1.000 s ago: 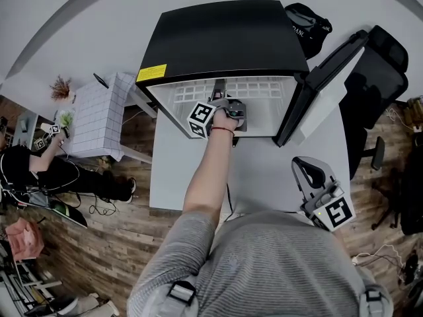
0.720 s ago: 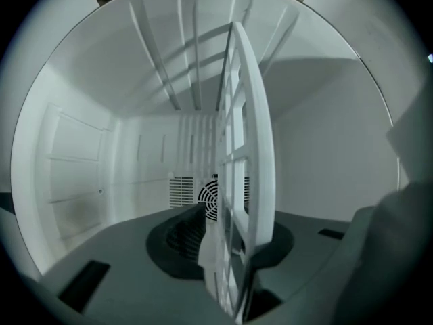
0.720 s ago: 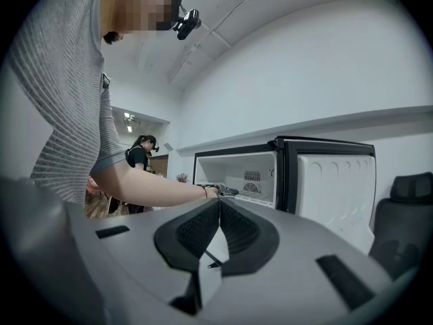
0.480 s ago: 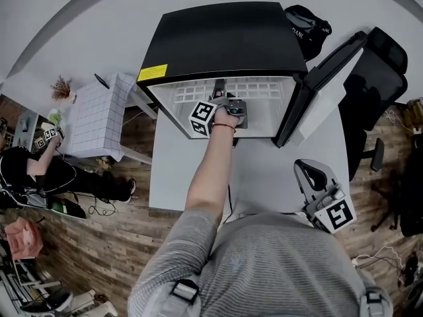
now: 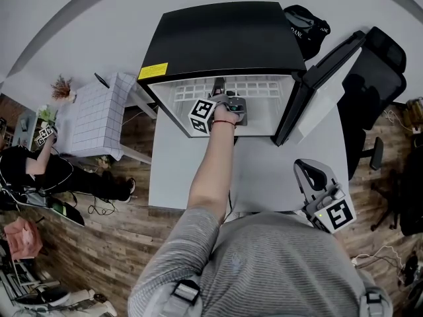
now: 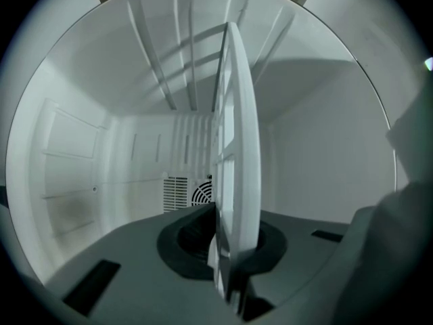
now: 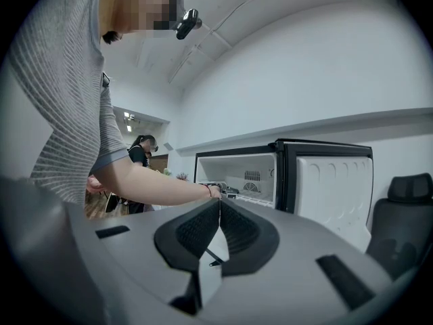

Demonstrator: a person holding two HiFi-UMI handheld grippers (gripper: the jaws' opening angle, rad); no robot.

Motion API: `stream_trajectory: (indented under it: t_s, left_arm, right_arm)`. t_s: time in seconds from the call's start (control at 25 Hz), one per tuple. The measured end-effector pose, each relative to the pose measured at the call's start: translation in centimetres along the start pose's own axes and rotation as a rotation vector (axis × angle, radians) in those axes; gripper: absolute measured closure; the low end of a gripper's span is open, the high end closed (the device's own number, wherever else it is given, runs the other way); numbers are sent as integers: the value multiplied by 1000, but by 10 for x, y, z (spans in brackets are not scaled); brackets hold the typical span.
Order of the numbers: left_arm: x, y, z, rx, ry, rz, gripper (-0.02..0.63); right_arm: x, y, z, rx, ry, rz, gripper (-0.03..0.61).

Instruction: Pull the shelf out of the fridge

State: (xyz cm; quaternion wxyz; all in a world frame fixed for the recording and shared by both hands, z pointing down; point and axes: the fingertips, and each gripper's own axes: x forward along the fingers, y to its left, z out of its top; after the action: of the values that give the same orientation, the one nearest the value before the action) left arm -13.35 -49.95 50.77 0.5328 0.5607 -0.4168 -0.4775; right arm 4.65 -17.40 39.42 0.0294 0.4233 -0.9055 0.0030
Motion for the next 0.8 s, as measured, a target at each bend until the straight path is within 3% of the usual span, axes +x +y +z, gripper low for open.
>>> stream_trajectory:
  t_s: [0.8]
  left_arm:
    - [-3,2,-1,-4,3,37,577]
  right_arm:
    - [11,-17,4,-76,15,-54,565]
